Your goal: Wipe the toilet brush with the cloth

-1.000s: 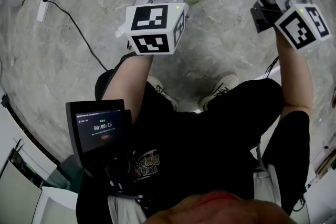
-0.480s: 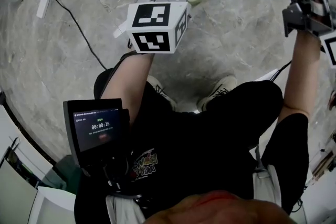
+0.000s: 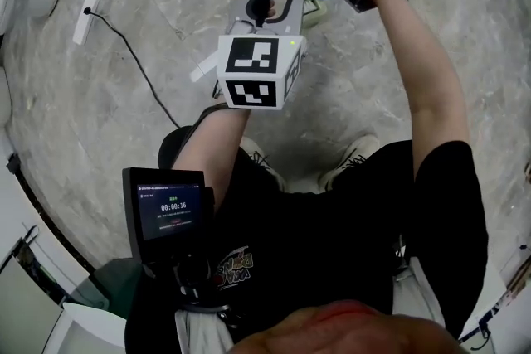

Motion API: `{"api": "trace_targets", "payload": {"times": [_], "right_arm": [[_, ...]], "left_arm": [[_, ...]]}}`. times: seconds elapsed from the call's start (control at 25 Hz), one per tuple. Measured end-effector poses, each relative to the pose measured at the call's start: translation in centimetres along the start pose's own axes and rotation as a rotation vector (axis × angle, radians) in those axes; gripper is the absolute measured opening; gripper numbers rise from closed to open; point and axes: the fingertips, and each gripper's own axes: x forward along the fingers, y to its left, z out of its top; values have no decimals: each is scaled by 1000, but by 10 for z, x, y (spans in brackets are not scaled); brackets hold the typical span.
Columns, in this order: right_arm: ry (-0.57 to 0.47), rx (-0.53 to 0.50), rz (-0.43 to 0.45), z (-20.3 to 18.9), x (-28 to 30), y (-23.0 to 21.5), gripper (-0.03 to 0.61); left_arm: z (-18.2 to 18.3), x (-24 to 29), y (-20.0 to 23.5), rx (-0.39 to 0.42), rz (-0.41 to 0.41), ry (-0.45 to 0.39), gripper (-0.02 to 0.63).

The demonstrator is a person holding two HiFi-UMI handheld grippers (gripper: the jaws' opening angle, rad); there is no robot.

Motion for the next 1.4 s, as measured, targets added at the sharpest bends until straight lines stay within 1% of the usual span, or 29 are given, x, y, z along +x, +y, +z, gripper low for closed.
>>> {"api": "trace_targets", "payload": {"times": [0.08, 0.2, 0.28, 0.36, 0.48, 0.6, 0.76, 0.92, 1.12, 1.24, 1.4], "right_arm": [[48, 47, -10, -20, 19, -10, 107], [98, 79, -16, -38, 31, -16, 107], [90, 86, -10, -39, 29, -15, 107], [53, 63, -18, -29, 20, -12, 107], [6, 1, -27, -3, 1, 0, 107], [-19, -63, 6, 18, -19, 24, 107], [-66, -208, 55, 44, -50, 60, 107], [-140, -332, 114, 67, -85, 99, 107], [-249, -433, 154, 96, -131, 142, 107], [-296, -508, 182, 109, -161, 174, 107], [-362, -593, 208, 113, -200, 205, 107]], "left_arm": [[-1, -4, -2, 27, -2, -7, 117], [-3, -7, -2, 50, -2, -17, 117], [-6, -7, -3, 57, -8, -17, 118], [-7, -6, -5, 61, -17, -18, 118], [-2, -3, -8, 52, -25, -19, 117], [1, 2, -10, 27, -32, -7, 118], [2, 6, -10, 15, -29, 3, 118], [3, 7, -10, 18, -27, 3, 117], [0, 7, -9, 18, -25, 9, 118], [0, 7, -10, 16, -27, 8, 118], [1, 6, -8, 17, -22, 2, 118]]}}
